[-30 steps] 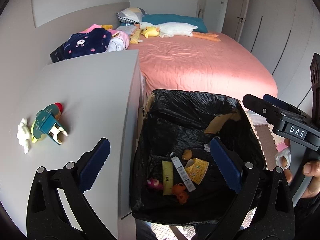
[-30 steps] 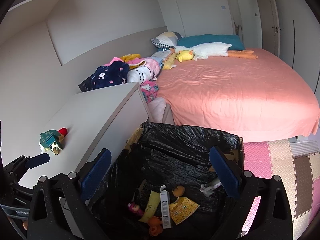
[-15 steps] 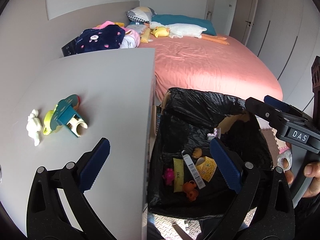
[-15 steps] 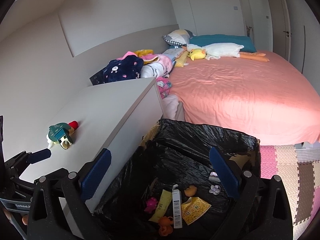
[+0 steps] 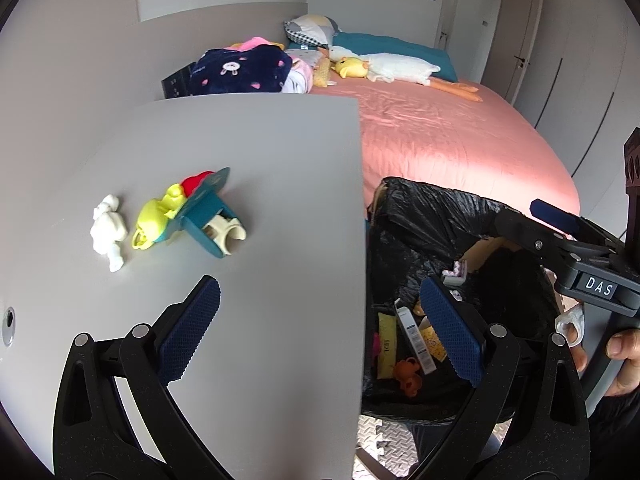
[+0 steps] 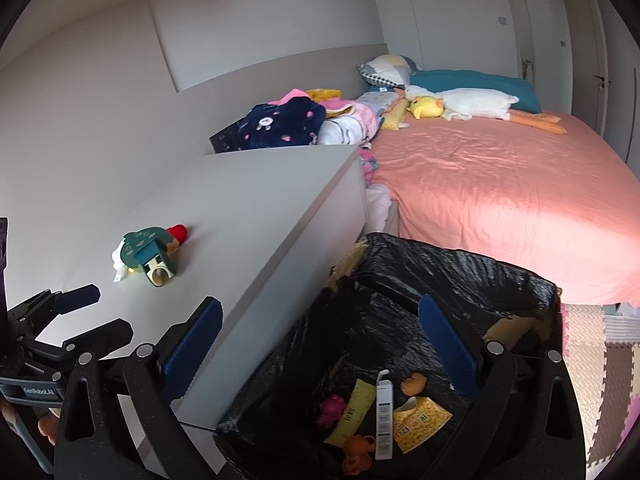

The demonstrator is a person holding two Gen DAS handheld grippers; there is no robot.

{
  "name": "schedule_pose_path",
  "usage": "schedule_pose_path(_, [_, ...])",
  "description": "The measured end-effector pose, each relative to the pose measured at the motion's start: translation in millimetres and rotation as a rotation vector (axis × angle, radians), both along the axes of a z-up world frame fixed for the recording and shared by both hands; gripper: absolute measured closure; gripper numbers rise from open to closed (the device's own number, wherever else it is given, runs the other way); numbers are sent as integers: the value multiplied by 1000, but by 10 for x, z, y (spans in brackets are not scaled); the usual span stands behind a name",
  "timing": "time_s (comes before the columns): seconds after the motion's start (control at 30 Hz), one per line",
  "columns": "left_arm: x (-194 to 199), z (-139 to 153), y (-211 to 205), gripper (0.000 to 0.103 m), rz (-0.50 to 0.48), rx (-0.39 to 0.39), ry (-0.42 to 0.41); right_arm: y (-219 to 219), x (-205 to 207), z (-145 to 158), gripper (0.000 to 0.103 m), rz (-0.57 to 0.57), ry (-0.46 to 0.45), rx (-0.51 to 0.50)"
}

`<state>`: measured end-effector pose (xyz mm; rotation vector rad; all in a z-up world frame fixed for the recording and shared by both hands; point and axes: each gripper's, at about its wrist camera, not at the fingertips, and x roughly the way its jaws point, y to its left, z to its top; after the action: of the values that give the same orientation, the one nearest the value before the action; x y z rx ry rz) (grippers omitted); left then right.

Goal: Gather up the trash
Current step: 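Move both tools back over the table toward the white plush and teal holder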

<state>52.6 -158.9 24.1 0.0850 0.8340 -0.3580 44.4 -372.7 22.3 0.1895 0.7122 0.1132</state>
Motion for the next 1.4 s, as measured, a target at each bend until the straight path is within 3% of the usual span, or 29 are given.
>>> schedule_pose_path(1.07, [245,-140,1266,6,227,-40,19,1241,512,-236,5,254,84,-38])
schedule_pose_path(1.4, [362,-193,1476,6,265,-37,25,1575,668,-298,5,331,99,-53])
